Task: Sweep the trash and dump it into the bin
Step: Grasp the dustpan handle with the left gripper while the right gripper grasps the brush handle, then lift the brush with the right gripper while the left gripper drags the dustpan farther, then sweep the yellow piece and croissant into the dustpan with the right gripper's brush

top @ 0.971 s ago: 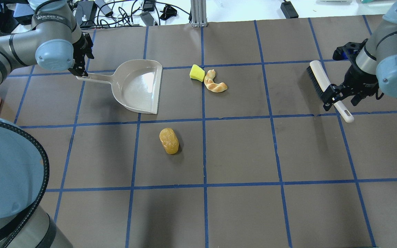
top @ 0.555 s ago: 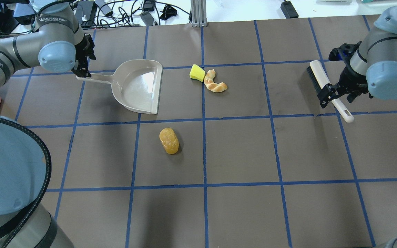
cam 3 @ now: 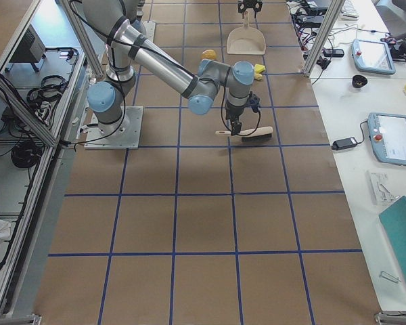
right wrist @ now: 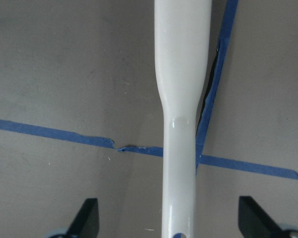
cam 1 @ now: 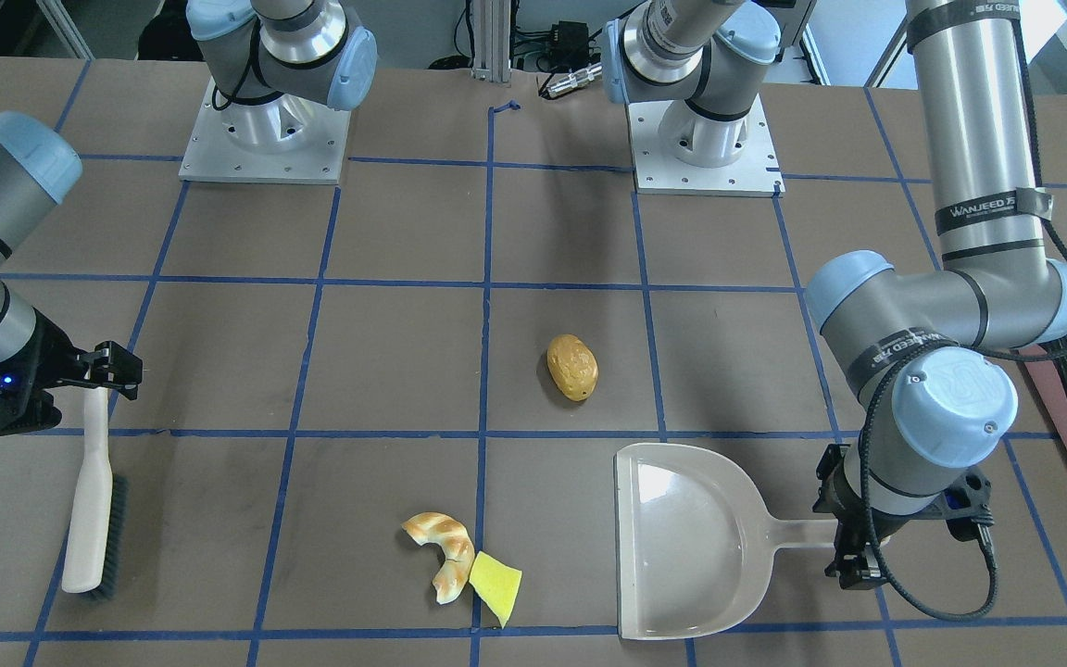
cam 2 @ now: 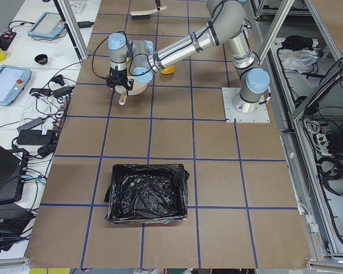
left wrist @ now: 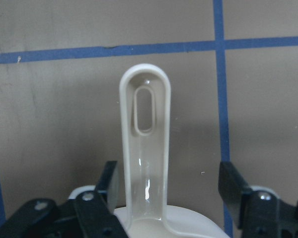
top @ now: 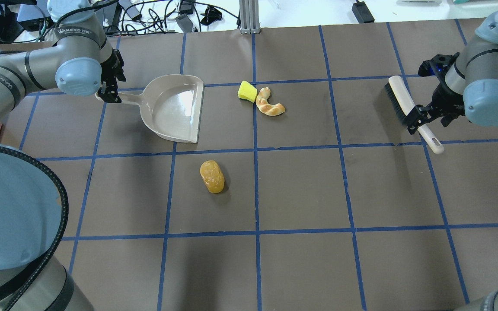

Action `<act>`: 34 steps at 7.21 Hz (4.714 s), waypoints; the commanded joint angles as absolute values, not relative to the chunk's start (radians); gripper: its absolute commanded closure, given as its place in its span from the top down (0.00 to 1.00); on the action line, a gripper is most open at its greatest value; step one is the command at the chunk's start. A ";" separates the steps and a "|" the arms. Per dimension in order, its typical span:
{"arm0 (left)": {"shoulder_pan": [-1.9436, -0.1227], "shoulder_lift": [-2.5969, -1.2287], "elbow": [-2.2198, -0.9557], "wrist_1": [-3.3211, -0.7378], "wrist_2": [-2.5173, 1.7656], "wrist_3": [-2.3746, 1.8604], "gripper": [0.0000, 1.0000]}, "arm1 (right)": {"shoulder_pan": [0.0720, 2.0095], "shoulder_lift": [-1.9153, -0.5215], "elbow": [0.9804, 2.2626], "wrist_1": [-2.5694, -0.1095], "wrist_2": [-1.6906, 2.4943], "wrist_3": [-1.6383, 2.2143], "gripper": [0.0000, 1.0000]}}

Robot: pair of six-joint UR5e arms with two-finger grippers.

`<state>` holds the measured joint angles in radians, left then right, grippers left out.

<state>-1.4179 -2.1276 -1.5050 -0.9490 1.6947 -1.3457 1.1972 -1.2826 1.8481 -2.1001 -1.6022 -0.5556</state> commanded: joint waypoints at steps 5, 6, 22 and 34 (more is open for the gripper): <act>-1.419 -2.147 -1.540 -0.899 1.712 -1.327 0.27 | 1.175 -1.264 1.908 -2.124 -1.588 -0.555 0.80; -1.419 -2.152 -1.540 -0.887 1.710 -1.322 0.00 | 1.175 -1.252 1.908 -2.158 -1.594 -0.560 0.73; -1.627 -2.353 -1.166 -1.049 1.951 -1.558 0.00 | 1.248 -1.298 1.905 -2.183 -1.585 -0.410 0.00; -1.675 -2.286 -1.269 -1.094 1.979 -1.575 0.00 | 1.712 -1.095 1.577 -1.933 -1.560 0.147 0.00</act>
